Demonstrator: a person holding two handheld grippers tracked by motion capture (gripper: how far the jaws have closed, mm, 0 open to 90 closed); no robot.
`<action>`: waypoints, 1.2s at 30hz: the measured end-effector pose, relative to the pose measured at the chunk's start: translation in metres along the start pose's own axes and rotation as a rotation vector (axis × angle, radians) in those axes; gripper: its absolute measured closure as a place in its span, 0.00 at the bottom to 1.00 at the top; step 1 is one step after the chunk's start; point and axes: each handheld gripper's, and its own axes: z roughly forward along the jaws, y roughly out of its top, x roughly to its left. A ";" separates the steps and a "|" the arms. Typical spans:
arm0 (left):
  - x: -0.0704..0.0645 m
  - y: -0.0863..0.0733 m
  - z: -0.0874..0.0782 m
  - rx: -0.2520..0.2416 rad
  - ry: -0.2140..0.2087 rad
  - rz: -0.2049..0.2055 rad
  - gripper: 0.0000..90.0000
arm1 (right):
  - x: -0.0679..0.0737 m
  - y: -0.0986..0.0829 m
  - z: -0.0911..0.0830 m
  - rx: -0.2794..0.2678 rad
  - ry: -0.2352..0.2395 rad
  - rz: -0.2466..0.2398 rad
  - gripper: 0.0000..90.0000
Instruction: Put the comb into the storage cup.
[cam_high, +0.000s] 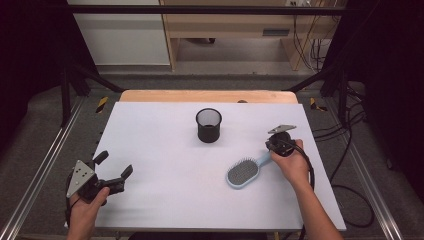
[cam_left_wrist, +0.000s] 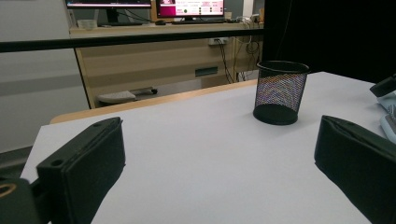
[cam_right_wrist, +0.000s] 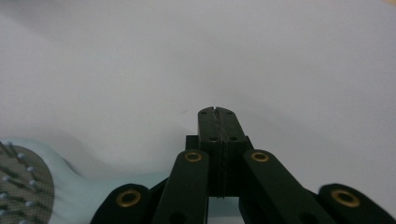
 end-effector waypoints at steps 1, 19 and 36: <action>0.000 0.000 0.000 0.001 -0.001 0.001 0.02 | 0.000 -0.001 0.002 0.009 -0.001 -0.004 1.00; -0.002 -0.001 0.002 0.018 -0.012 0.022 0.02 | 0.002 -0.006 -0.003 0.142 -0.023 -0.041 1.00; 0.008 -0.002 -0.003 0.004 0.023 -0.030 0.03 | 0.012 -0.049 -0.036 0.185 0.052 -0.019 1.00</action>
